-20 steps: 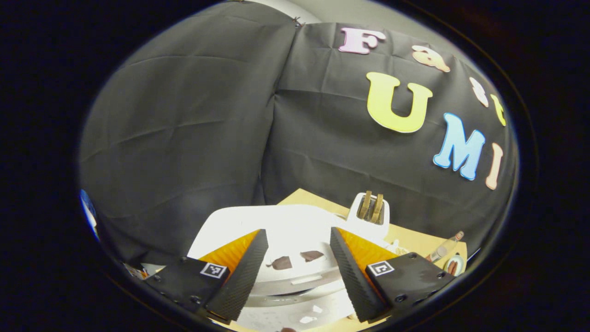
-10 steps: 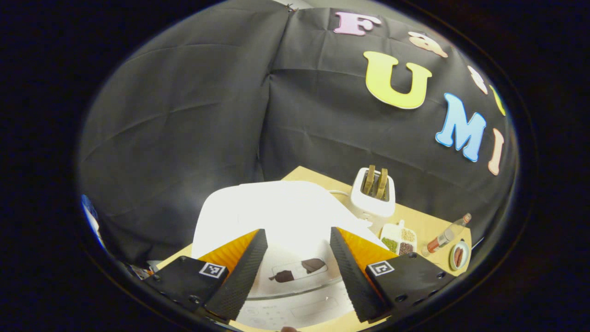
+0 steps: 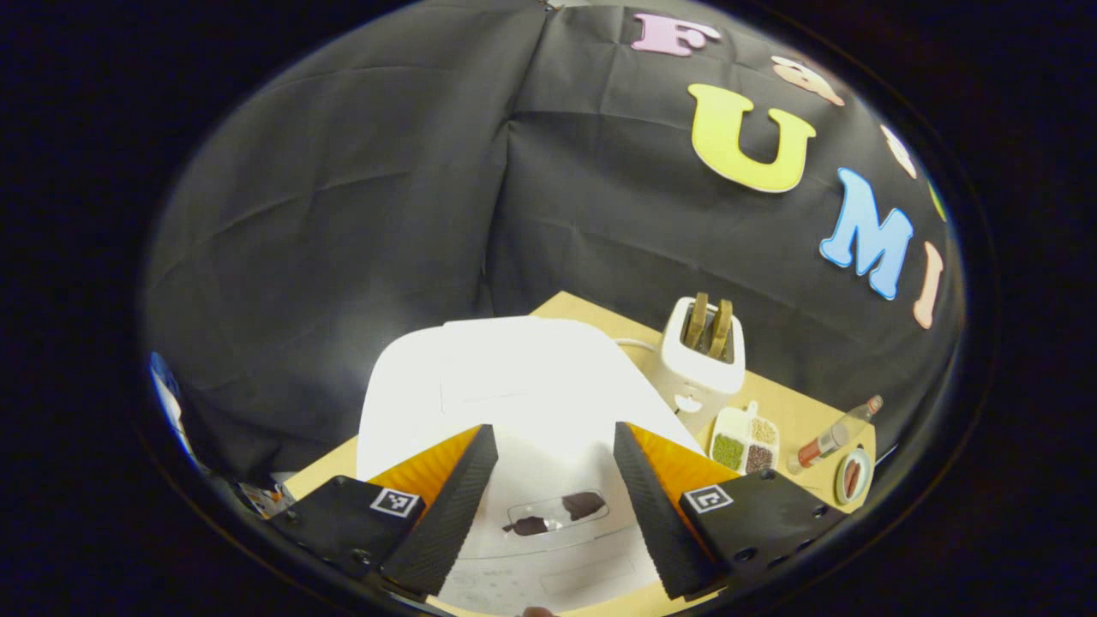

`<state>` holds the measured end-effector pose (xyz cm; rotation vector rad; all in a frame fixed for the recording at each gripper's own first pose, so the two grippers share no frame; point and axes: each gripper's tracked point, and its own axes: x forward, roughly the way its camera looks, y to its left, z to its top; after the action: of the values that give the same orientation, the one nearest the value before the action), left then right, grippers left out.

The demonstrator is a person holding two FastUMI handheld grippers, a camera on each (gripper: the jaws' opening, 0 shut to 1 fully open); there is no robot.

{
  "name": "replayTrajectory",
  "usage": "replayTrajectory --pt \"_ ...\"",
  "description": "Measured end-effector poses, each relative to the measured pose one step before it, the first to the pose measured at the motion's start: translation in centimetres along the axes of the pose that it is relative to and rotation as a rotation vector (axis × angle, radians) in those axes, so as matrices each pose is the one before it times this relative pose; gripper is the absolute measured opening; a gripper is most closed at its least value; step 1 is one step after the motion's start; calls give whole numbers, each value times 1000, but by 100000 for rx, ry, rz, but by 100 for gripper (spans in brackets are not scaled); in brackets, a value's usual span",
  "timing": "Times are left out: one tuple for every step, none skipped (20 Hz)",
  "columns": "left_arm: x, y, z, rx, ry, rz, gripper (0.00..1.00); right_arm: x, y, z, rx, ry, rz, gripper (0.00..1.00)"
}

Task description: Close the left gripper, press the button to open the rice cooker; take a wooden spoon from the chopstick holder with the right hand, scoop a spoonful of rice and pour it into the rice cooker, then put the wooden spoon back into the chopstick holder.

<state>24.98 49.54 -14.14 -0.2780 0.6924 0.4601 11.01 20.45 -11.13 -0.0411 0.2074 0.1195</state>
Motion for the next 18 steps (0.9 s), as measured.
replayTrajectory --pt "79 97 475 1327 -2374 211 95 -25 443 -71 -701 357 554 99" --pt "-71 -95 -527 -540 1589 349 96 -198 363 -55 -546 -156 281 99" --pt "0 -26 180 1563 -655 -249 98 -187 212 89 -124 -593 -31 99" --pt "49 12 -115 -352 535 -410 98 -189 228 -68 178 -243 -137 99" --pt "9 -119 209 -1050 -277 -212 95 -186 93 -235 320 538 42 99" --pt "-158 143 120 -432 -156 -596 97 -197 69 -420 317 922 419 99" --pt "6 99 77 247 218 -171 95 -246 23 -189 -87 395 467 99" --pt "-1 -95 -145 -64 363 -233 94 -398 -388 -28 119 -150 -437 99" --pt "-90 -33 52 -603 661 -538 95 -399 -285 14 394 -284 4 99" --pt "63 32 -115 -765 854 -474 97 -358 -289 -89 457 -214 133 99" --pt "-14 -64 97 149 128 172 95 -319 -546 85 609 -526 75 99" --pt "118 59 -367 2663 408 944 96 -320 -552 7 1057 -730 35 99" --pt "54 -37 -161 4322 -205 1459 98 -415 -597 258 1487 -910 237 99" --pt "327 204 -104 3943 -458 1509 98 -419 -652 58 1500 -773 634 99" --pt "-30 -13 480 2022 -1229 -370 97 -558 -801 150 917 -587 901 99" --pt "-199 -351 538 -4056 -695 -3788 97 -563 -1087 161 -25 -960 646 99" --pt "-786 -360 712 -9004 -1806 -2906 94 -506 -1332 277 -720 -598 430 99" --pt "-1087 -377 1922 -5943 -7424 -219 95 -743 -1265 212 -719 -300 932 99"
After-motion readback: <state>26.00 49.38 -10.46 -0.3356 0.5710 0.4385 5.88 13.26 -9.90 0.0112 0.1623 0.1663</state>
